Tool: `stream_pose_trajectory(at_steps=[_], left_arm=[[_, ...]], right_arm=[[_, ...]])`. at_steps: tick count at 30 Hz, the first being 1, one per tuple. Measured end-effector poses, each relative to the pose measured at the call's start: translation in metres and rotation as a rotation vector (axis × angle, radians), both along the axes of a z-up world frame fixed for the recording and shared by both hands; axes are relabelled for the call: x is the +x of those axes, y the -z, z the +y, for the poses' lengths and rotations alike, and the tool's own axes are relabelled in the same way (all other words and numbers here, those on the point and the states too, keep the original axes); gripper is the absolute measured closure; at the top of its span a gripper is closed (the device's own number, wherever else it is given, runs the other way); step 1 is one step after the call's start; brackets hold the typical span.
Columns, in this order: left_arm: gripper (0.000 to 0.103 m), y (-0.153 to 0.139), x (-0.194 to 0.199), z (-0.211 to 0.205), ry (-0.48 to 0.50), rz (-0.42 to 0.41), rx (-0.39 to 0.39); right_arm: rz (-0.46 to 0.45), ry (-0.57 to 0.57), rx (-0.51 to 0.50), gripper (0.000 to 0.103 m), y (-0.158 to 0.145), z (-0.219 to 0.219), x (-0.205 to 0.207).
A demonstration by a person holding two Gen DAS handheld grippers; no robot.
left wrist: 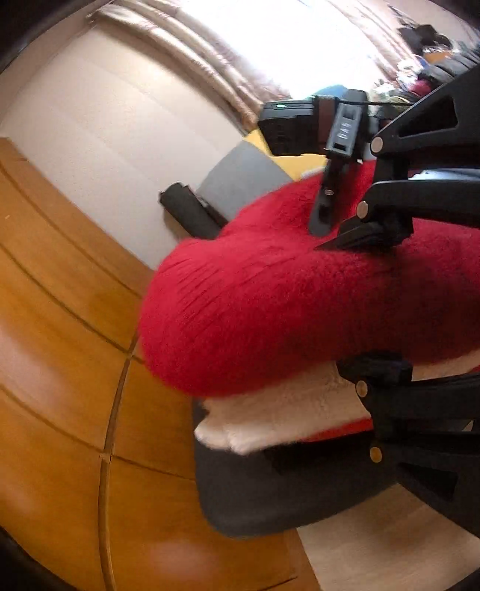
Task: Fold clothes
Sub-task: 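Grasp the folded sweater with both tools and lift it toward the clothes stack, then lower the folded sweater onto the white clothes stack and release both tools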
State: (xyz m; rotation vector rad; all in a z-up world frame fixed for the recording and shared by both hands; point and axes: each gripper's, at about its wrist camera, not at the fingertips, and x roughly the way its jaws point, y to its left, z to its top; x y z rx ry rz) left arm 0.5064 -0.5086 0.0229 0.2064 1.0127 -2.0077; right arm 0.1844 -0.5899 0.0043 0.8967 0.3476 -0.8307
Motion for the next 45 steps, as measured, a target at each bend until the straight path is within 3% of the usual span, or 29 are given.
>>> stream_pose_trajectory(at_steps=[5, 8, 12, 15, 16, 18, 20, 22, 23, 25, 27, 33, 36, 38, 40, 41, 45], left_arm=[[0.06, -0.033, 0.004, 0.018, -0.122, -0.109, -0.094], [0.06, -0.054, 0.009, 0.031, -0.159, -0.082, -0.183], [0.06, -0.068, -0.012, 0.012, -0.113, -0.105, -0.25], [0.06, -0.063, -0.038, -0.018, -0.055, -0.143, -0.238], [0.06, -0.058, -0.046, -0.027, -0.049, -0.164, -0.22], [0.06, -0.05, -0.062, -0.044, -0.037, -0.207, -0.183], [0.063, -0.033, -0.073, -0.059, -0.01, -0.263, -0.151], [0.073, -0.018, -0.08, -0.076, 0.028, -0.272, -0.127], [0.079, -0.015, -0.084, -0.076, 0.018, -0.305, -0.143], [0.079, -0.017, -0.093, -0.074, 0.01, -0.339, -0.16], [0.078, -0.022, -0.098, -0.07, 0.007, -0.355, -0.171], [0.067, -0.043, -0.105, -0.041, -0.083, -0.431, -0.222], [0.066, -0.058, -0.109, -0.014, -0.192, -0.542, -0.257], [0.066, -0.067, -0.109, 0.003, -0.268, -0.596, -0.276], [0.066, -0.073, -0.105, 0.019, -0.33, -0.596, -0.298], [0.066, -0.075, -0.102, 0.027, -0.351, -0.586, -0.308], [0.066, -0.072, -0.098, 0.048, -0.356, -0.598, -0.272]], right_arm=[[0.054, 0.058, 0.028, 0.032, -0.008, 0.022, -0.01], [0.084, 0.137, -0.022, 0.031, -0.019, 0.04, -0.025], [0.214, 0.202, -0.263, 0.03, -0.058, 0.077, -0.02], [0.306, 0.093, -0.441, 0.03, -0.082, 0.098, 0.008], [0.343, 0.051, -0.453, 0.03, -0.082, 0.103, 0.018], [0.389, -0.013, -0.422, 0.03, -0.072, 0.097, 0.033], [0.419, -0.038, -0.321, 0.032, -0.039, 0.072, 0.039], [0.441, -0.006, -0.224, 0.031, -0.003, 0.049, 0.036], [0.427, 0.023, -0.225, 0.031, 0.005, 0.049, 0.037], [0.373, 0.068, -0.238, 0.031, 0.014, 0.049, 0.027], [0.338, 0.09, -0.234, 0.031, 0.012, 0.049, 0.015], [0.374, 0.139, -0.273, 0.031, -0.005, 0.098, 0.005], [0.356, 0.209, -0.297, 0.031, -0.015, 0.099, 0.03], [0.355, 0.261, -0.338, 0.03, -0.028, 0.124, 0.036], [0.359, 0.312, -0.377, 0.026, -0.041, 0.147, 0.043], [0.378, 0.332, -0.389, 0.02, -0.049, 0.155, 0.051], [0.431, 0.368, -0.415, 0.018, -0.062, 0.169, 0.064]])
